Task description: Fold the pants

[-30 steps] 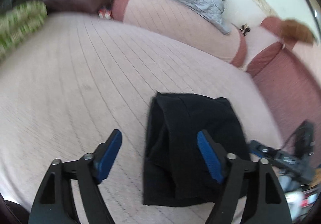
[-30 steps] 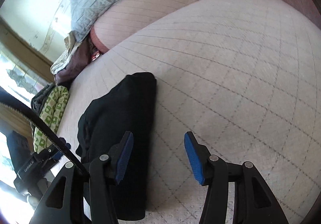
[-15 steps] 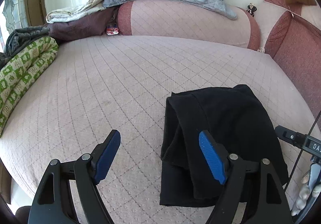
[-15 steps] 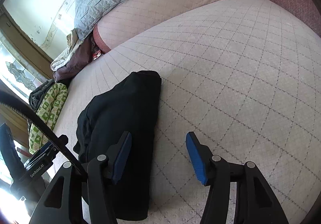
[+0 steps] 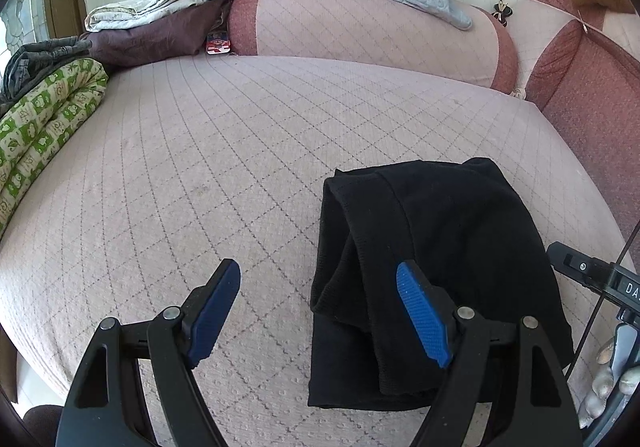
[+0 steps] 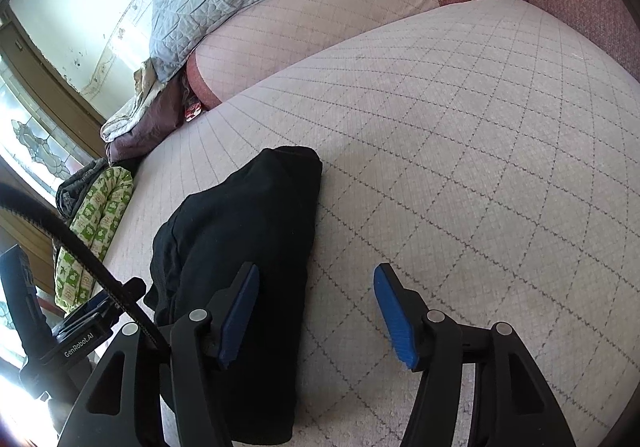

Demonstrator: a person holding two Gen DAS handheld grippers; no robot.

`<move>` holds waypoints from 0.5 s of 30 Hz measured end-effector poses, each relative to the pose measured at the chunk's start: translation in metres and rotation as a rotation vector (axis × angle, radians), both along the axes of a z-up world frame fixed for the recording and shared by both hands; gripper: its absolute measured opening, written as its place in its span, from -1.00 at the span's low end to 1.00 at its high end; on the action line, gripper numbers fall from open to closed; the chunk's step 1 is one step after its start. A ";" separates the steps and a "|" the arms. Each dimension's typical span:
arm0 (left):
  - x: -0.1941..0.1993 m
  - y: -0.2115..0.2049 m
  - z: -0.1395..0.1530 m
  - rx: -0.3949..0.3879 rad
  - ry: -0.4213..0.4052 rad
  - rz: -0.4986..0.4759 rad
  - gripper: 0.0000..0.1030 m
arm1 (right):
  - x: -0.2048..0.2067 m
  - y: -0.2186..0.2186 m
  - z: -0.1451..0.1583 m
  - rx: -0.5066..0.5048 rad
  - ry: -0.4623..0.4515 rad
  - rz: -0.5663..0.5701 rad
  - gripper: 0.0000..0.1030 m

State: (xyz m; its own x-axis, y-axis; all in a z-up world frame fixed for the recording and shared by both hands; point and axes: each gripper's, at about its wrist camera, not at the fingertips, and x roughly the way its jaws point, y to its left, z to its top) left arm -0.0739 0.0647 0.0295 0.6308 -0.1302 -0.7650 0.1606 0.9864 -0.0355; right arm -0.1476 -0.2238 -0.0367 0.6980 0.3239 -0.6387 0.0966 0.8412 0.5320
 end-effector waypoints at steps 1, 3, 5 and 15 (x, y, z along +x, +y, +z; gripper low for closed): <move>0.000 0.000 0.000 0.000 0.000 0.000 0.55 | 0.000 0.000 0.000 0.000 0.000 -0.001 0.25; 0.000 -0.001 0.000 -0.002 0.002 0.001 0.55 | 0.000 -0.001 0.000 -0.002 -0.001 -0.003 0.25; 0.000 0.000 0.000 -0.005 0.005 -0.003 0.55 | 0.000 -0.002 0.001 -0.001 -0.002 -0.006 0.25; 0.001 0.002 -0.002 -0.041 0.033 -0.007 0.55 | -0.001 -0.005 0.001 -0.002 -0.004 -0.011 0.26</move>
State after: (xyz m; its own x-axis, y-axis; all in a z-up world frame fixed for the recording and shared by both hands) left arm -0.0729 0.0672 0.0279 0.6041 -0.1662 -0.7794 0.1660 0.9828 -0.0810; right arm -0.1483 -0.2292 -0.0362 0.7042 0.3145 -0.6365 0.1039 0.8412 0.5306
